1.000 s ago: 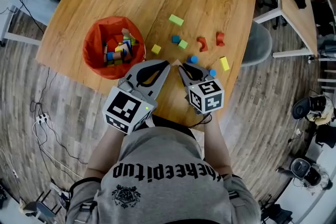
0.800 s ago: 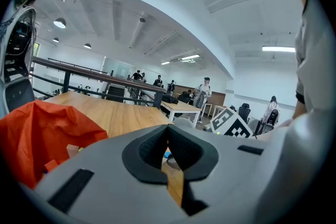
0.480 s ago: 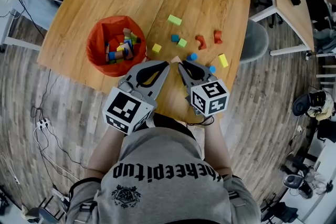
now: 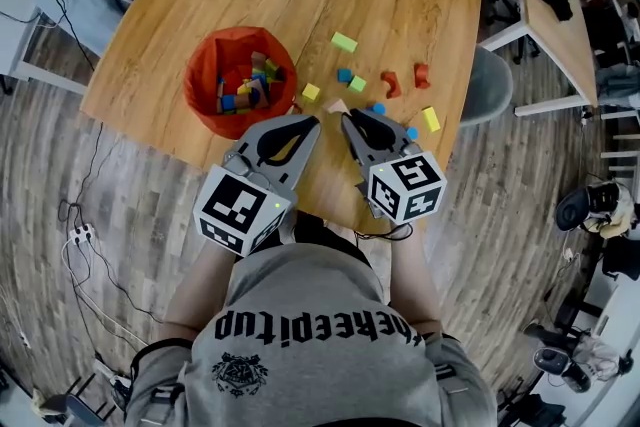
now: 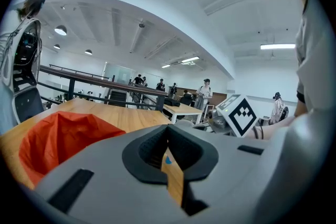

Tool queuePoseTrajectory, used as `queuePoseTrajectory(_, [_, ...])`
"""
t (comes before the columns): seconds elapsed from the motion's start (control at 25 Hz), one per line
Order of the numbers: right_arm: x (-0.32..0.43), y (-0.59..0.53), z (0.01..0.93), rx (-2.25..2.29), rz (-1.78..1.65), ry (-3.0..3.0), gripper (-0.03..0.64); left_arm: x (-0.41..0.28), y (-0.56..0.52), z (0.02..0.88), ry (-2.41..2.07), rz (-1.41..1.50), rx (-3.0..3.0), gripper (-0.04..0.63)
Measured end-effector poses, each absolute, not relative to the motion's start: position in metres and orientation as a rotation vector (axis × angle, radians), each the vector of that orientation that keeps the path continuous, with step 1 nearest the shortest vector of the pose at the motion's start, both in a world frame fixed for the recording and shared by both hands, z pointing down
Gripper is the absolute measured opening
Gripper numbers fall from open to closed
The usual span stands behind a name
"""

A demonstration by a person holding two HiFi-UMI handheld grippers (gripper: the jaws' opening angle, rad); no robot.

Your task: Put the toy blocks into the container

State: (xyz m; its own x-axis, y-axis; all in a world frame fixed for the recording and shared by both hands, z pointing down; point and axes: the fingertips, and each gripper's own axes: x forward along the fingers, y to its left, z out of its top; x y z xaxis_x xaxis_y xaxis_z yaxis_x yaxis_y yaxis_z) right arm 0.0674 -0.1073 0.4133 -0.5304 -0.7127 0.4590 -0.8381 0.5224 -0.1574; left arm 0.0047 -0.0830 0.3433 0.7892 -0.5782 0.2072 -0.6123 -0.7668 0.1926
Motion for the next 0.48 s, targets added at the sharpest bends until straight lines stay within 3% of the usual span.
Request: queuePoseTrajectory(0.48, [0.027, -0.114, 0.372, 1.24, 0.41, -2.54, 0.063, -0.033, -0.078, 0.336, -1.027, 0.168, 2.712, 0.015])
